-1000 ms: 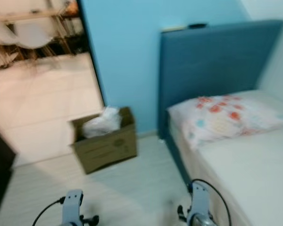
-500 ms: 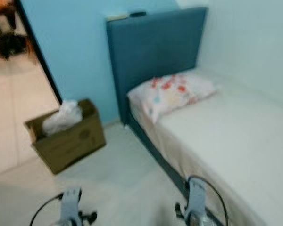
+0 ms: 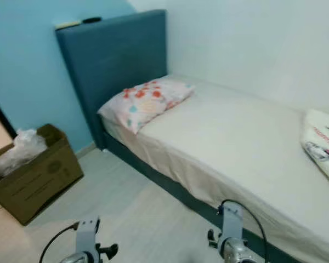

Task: Clean up the room

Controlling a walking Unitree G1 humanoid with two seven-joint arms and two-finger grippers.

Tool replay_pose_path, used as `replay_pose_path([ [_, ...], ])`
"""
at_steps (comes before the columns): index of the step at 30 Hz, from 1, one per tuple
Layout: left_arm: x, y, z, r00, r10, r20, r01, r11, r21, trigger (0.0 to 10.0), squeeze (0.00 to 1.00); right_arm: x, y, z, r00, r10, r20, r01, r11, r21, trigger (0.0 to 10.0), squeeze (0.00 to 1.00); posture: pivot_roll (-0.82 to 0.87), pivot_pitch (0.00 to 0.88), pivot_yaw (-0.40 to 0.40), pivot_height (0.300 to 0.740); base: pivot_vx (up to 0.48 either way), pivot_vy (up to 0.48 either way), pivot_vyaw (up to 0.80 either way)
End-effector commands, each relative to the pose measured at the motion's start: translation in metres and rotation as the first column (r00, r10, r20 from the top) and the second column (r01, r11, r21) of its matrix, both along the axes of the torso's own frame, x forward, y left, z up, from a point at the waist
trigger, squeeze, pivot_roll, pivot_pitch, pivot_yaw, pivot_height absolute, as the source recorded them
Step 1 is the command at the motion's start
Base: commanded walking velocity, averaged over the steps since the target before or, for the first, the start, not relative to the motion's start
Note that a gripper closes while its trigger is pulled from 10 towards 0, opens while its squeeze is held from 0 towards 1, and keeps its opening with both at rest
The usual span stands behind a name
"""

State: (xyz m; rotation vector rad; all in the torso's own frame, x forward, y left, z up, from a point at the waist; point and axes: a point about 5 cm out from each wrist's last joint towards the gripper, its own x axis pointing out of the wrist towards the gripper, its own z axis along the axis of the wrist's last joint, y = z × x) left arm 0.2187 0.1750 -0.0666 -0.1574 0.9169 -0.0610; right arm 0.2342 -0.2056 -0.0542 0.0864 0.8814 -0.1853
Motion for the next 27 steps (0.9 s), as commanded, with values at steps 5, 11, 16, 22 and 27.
replay_pose_path([
  [5, -0.0036, 0.0028, -0.0022, 1.000, -0.018, -0.020, 0.019, 0.999, 0.045, 10.0, 0.00, 0.0108, 0.0095, 0.0059, 0.998, 0.041, 0.040, -0.042, 0.999, 0.008, 10.0, 0.00, 0.03, 0.000, -0.022, 0.728, 0.000, -0.361, 0.00],
  [11, -0.0064, 0.0028, -0.0039, 1.000, -0.003, -0.028, 0.004, 0.999, 0.040, 10.0, 0.00, 0.0110, 0.0083, 0.0063, 0.998, 0.037, 0.044, -0.038, 0.999, 0.013, 10.0, 0.00, 0.02, 0.000, -0.024, 0.728, 0.000, -0.469, 0.00],
  [16, -0.0084, 0.0037, -0.0049, 0.999, 0.001, -0.032, 0.000, 0.999, 0.037, 10.0, 0.00, 0.0115, 0.0078, 0.0067, 0.998, 0.036, 0.048, -0.037, 0.999, 0.013, 10.0, 0.00, 0.02, 0.000, -0.022, 0.728, 0.000, -0.469, 0.00],
  [22, -0.0078, 0.0032, -0.0046, 1.000, -0.001, -0.031, 0.002, 0.999, 0.034, 10.0, 0.00, 0.0139, 0.0068, 0.0086, 0.998, 0.036, 0.056, -0.036, 0.999, 0.005, 10.0, 0.00, 0.02, 0.000, -0.023, 0.728, 0.000, -0.471, 0.00],
  [27, -0.0075, 0.0026, -0.0044, 1.000, -0.003, -0.030, 0.004, 0.999, 0.032, 10.0, 0.00, 0.0141, 0.0064, 0.0088, 0.998, 0.033, 0.056, -0.033, 0.999, 0.004, 10.0, 0.00, 0.02, 0.000, -0.022, 0.728, 0.000, -0.474, 0.00],
])
